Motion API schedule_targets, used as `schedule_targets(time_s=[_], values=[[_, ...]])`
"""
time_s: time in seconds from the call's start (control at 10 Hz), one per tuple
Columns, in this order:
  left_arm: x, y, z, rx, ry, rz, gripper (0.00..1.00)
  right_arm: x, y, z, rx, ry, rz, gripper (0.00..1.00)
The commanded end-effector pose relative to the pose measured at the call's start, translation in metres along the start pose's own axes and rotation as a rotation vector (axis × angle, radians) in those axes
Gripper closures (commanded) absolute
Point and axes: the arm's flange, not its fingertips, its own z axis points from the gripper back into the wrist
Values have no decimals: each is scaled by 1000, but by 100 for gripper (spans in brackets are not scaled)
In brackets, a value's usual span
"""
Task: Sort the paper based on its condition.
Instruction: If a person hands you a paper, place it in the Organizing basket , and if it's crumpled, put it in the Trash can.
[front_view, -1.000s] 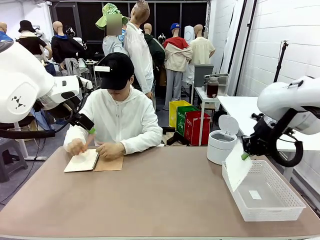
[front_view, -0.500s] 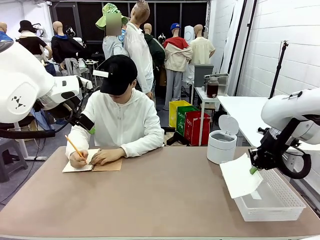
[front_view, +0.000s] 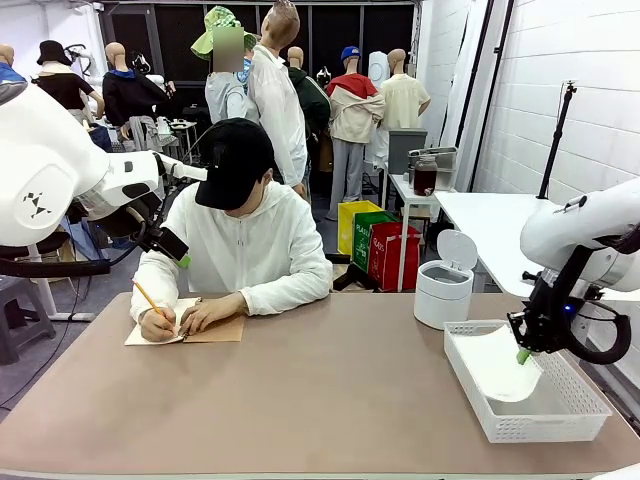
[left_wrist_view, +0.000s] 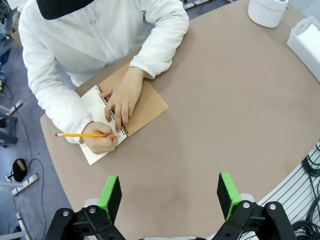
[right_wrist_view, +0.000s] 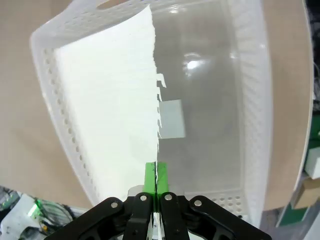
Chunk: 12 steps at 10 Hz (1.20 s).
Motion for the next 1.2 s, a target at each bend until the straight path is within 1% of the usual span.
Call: schedule_targets(time_s=[0.0, 0.4, 0.5, 0.7, 0.9, 1.1], values=[[0, 1, 0, -3, -5, 4, 0, 5, 3, 2, -55, 8, -42, 100], [0, 1, 0, -3, -5, 4, 0, 13, 13, -16, -56, 41, -43, 100], [0, 1, 0, -3, -5, 4, 0, 15, 13, -18, -78, 48, -51, 100], [0, 1, 0, -3, -5, 4, 0, 18, 18, -19, -166, 60, -90, 100], [0, 1, 0, -3, -5, 4, 0, 22, 23, -15, -218, 65, -131, 62], [0, 1, 0, -3, -5, 4, 0, 24, 27, -12, -225, 77, -142, 22]])
